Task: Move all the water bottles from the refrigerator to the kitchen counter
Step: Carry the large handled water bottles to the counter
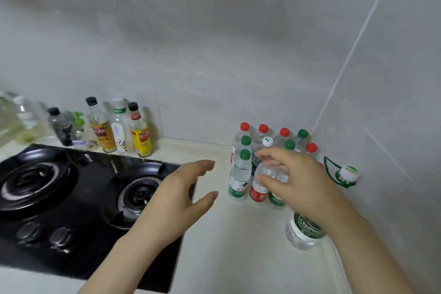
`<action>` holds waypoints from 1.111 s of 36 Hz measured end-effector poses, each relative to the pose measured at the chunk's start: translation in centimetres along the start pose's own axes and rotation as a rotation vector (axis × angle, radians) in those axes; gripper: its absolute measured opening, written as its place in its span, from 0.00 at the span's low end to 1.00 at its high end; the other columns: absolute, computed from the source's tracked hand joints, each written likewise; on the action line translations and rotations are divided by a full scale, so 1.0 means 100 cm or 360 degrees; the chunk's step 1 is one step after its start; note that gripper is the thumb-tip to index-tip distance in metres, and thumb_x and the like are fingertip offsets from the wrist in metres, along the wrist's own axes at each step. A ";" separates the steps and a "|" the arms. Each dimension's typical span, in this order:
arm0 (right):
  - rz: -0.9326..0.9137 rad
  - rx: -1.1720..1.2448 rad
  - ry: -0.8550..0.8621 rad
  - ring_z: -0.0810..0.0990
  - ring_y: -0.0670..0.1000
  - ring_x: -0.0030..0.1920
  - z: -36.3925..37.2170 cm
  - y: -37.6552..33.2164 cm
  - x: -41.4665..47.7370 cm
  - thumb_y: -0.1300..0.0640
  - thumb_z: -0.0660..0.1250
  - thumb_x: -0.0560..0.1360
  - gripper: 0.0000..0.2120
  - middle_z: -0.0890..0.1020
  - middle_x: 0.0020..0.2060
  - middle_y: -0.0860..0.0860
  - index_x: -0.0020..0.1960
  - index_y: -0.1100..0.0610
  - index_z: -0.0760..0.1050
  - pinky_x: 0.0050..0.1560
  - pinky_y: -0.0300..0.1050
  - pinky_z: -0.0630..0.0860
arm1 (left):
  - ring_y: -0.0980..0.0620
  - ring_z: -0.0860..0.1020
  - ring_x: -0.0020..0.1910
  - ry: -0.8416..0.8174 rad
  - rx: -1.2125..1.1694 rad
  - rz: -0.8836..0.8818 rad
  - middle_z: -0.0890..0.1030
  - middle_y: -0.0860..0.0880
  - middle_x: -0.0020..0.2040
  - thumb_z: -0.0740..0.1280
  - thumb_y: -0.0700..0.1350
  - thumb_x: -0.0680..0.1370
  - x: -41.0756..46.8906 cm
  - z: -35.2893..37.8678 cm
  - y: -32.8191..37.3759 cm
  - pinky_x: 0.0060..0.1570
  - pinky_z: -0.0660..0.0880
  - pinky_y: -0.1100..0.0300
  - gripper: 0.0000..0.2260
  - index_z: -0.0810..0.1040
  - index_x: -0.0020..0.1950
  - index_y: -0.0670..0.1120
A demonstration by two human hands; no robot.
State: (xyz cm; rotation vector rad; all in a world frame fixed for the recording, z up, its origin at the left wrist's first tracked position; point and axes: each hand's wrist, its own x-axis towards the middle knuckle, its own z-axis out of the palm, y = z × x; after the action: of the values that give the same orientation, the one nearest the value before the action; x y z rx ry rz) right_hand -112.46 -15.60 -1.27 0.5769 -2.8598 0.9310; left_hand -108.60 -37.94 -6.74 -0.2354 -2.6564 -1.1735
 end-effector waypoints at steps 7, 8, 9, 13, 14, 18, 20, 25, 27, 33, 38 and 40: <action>-0.0330 0.0125 -0.0118 0.76 0.33 0.54 -0.008 -0.025 0.026 0.49 0.71 0.71 0.16 0.79 0.52 0.35 0.58 0.42 0.75 0.59 0.38 0.74 | 0.69 0.72 0.61 0.0253 0.0086 -0.0175 0.76 0.64 0.60 0.71 0.49 0.73 -0.030 -0.026 0.023 0.62 0.71 0.65 0.22 0.73 0.66 0.56; -0.0381 0.0141 -0.0139 0.76 0.32 0.54 -0.008 -0.028 0.029 0.49 0.71 0.71 0.16 0.79 0.51 0.35 0.58 0.42 0.75 0.58 0.37 0.74 | 0.68 0.72 0.61 0.0295 0.0109 -0.0191 0.76 0.64 0.59 0.72 0.49 0.73 -0.034 -0.029 0.027 0.62 0.72 0.64 0.22 0.73 0.66 0.56; -0.0431 0.0155 -0.0159 0.76 0.32 0.53 -0.009 -0.032 0.032 0.49 0.71 0.71 0.16 0.79 0.51 0.35 0.58 0.42 0.75 0.58 0.36 0.74 | 0.68 0.73 0.60 0.0335 0.0139 -0.0203 0.77 0.63 0.59 0.72 0.50 0.73 -0.038 -0.032 0.030 0.61 0.72 0.63 0.22 0.73 0.66 0.56; -0.0600 0.0217 -0.0250 0.76 0.33 0.53 -0.006 -0.046 0.038 0.51 0.72 0.71 0.15 0.80 0.52 0.37 0.58 0.42 0.76 0.57 0.32 0.72 | 0.68 0.73 0.60 0.0489 0.0270 -0.0252 0.77 0.64 0.59 0.68 0.56 0.71 -0.060 -0.042 0.045 0.59 0.71 0.67 0.22 0.74 0.65 0.57; -0.0648 0.0232 -0.0271 0.77 0.34 0.53 -0.005 -0.050 0.039 0.51 0.72 0.71 0.15 0.80 0.52 0.37 0.57 0.42 0.76 0.57 0.34 0.73 | 0.69 0.73 0.59 0.0527 0.0289 -0.0281 0.77 0.65 0.58 0.68 0.55 0.70 -0.067 -0.045 0.049 0.58 0.71 0.69 0.21 0.74 0.64 0.58; -0.0824 0.0315 -0.0343 0.78 0.36 0.51 0.004 -0.069 0.039 0.50 0.72 0.70 0.14 0.81 0.49 0.38 0.54 0.39 0.76 0.56 0.33 0.74 | 0.72 0.71 0.59 0.0686 0.0351 -0.0421 0.76 0.68 0.58 0.70 0.53 0.71 -0.099 -0.055 0.059 0.57 0.68 0.75 0.21 0.74 0.64 0.59; -0.0902 0.0371 -0.0377 0.78 0.35 0.51 0.011 -0.081 0.037 0.51 0.73 0.69 0.15 0.81 0.48 0.38 0.54 0.40 0.77 0.56 0.32 0.73 | 0.72 0.71 0.59 0.0749 0.0381 -0.0499 0.75 0.68 0.58 0.72 0.51 0.72 -0.116 -0.061 0.064 0.57 0.67 0.77 0.21 0.74 0.64 0.59; -0.1105 0.0471 -0.0500 0.78 0.34 0.51 0.027 -0.121 0.024 0.51 0.73 0.69 0.14 0.81 0.48 0.36 0.52 0.38 0.76 0.55 0.30 0.74 | 0.70 0.72 0.59 0.0919 0.0492 -0.0660 0.75 0.68 0.58 0.72 0.50 0.72 -0.158 -0.079 0.073 0.58 0.69 0.75 0.21 0.74 0.64 0.59; -0.1175 0.0512 -0.0554 0.78 0.33 0.51 0.033 -0.137 0.017 0.52 0.73 0.70 0.15 0.81 0.49 0.35 0.52 0.38 0.76 0.56 0.28 0.72 | 0.70 0.72 0.59 0.0979 0.0536 -0.0707 0.75 0.69 0.58 0.72 0.50 0.72 -0.177 -0.086 0.078 0.58 0.71 0.72 0.22 0.73 0.65 0.60; -0.1395 0.0522 -0.0653 0.77 0.34 0.53 0.050 -0.186 -0.010 0.51 0.72 0.70 0.16 0.81 0.50 0.36 0.56 0.40 0.76 0.57 0.32 0.73 | 0.67 0.73 0.60 0.1180 0.0588 -0.0850 0.75 0.70 0.58 0.72 0.53 0.71 -0.234 -0.103 0.088 0.58 0.73 0.65 0.21 0.72 0.62 0.64; -0.1618 0.0548 -0.0718 0.77 0.32 0.53 0.067 -0.236 -0.049 0.51 0.72 0.71 0.17 0.80 0.52 0.36 0.59 0.43 0.76 0.57 0.30 0.73 | 0.67 0.72 0.60 0.1330 0.0657 -0.0959 0.75 0.67 0.59 0.71 0.54 0.70 -0.290 -0.120 0.104 0.58 0.73 0.68 0.22 0.73 0.63 0.61; -0.1708 0.0570 -0.0742 0.77 0.33 0.53 0.072 -0.259 -0.070 0.51 0.72 0.71 0.18 0.80 0.51 0.36 0.60 0.44 0.76 0.57 0.30 0.73 | 0.66 0.73 0.60 0.1389 0.0672 -0.1006 0.75 0.67 0.59 0.70 0.55 0.70 -0.320 -0.127 0.111 0.58 0.73 0.67 0.22 0.73 0.63 0.60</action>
State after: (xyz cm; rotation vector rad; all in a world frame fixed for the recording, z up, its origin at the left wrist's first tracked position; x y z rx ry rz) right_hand -95.97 -36.78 5.80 2.2638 -2.0338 1.1183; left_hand -73.40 -41.71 0.80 1.0057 -2.0964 -0.5691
